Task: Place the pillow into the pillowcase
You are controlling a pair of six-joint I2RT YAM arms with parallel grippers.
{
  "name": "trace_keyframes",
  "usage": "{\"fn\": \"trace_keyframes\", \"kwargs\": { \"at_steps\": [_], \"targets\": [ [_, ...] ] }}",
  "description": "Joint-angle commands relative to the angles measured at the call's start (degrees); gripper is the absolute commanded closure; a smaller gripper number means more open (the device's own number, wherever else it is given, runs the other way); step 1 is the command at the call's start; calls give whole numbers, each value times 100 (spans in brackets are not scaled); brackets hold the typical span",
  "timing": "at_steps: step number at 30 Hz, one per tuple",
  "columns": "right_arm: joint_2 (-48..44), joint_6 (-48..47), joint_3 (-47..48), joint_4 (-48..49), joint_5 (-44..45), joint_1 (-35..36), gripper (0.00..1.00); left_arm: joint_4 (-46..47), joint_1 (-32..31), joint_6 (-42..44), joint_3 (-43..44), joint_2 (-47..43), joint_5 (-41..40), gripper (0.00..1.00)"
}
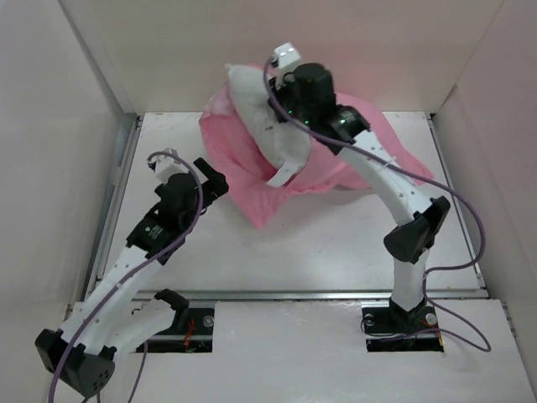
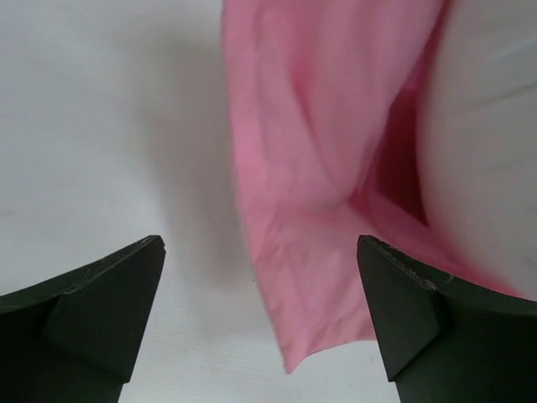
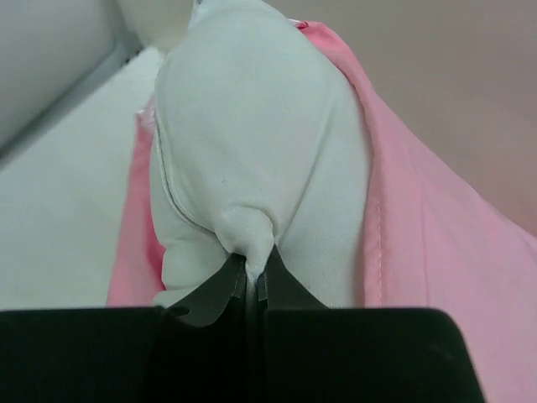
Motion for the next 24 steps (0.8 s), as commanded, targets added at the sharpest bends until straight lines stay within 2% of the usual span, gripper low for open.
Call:
{"fn": "trace_keyframes", "kwargs": {
  "at_steps": [1, 3, 5, 11, 13, 15, 18, 22, 24],
  "targets": [
    [-284, 451, 255, 57, -1407, -317, 100, 1789, -21, 383, -248, 246, 757, 0],
    [-346, 539, 255, 57, -1838, -458, 100, 2337, -21, 506, -301, 502, 994, 3],
    [-346, 539, 439, -108, -1840, -520, 100, 2916, -21, 681, -301, 992, 1196, 5],
    [-100, 618, 888, -373, -1893, -634, 100, 3393, -21, 997, 410, 2251, 1390, 10],
    [-100, 890, 940, -373, -1946, -756, 100, 3569, 40, 998, 463, 2795, 1390, 18],
    [-100, 1057, 1063, -373, -2007, -757, 100, 3570, 41, 998, 604, 3286, 1390, 30],
    [22, 1128, 1327, -373, -2007, -827, 100, 3797, -38, 998, 535, 3570, 1163, 38],
    [23, 1242, 1389, -443, -2121, -827, 100, 4604, -223, 823, 384, 3807, 1047, 31],
    [23, 1242, 1311, -443, -2191, -827, 100, 4817, -293, 550, 331, 3895, 758, 23]
  ]
}}
